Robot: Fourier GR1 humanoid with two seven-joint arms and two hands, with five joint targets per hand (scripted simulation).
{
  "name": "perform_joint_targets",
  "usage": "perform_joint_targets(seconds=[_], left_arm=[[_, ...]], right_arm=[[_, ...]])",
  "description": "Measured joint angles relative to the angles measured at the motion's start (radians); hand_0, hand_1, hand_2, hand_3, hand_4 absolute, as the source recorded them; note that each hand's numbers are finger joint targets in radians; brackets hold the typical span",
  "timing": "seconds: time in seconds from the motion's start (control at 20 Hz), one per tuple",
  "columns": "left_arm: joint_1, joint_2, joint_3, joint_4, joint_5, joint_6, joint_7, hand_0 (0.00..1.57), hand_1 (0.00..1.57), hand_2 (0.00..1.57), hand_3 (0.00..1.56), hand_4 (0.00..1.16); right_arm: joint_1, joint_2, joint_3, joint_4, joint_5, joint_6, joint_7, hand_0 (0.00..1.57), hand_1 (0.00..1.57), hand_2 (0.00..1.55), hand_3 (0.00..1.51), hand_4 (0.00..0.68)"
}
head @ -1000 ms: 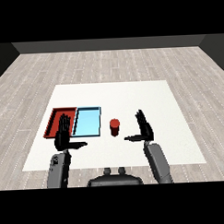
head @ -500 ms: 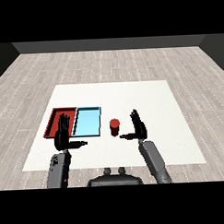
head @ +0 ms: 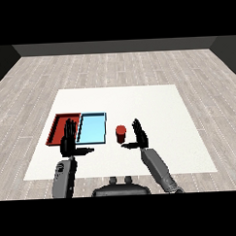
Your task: Pick the red can and put it in the red box
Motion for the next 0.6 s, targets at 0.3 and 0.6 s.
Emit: perform_joint_targets(seconds=[0.3,0.6], left_arm=[[0.043,0.001,-0.01,-0.037,0.003,-0.01,0.0,0.0,0.0,0.0,0.0,0.0],[-0.008,0.003,0.002,0.016,0.015,-0.015,-0.012,0.0,0.0,0.0,0.0,0.0]], right_arm=[[0.002,0.0,0.057,-0.017,-0.05,-0.03,0.008,0.0,0.0,0.0,0.0,0.0],[-0.072,0.0,0.107,0.043,-0.124,-0.079,-0.004,0.0,0.0,0.0,0.0,0.0]])
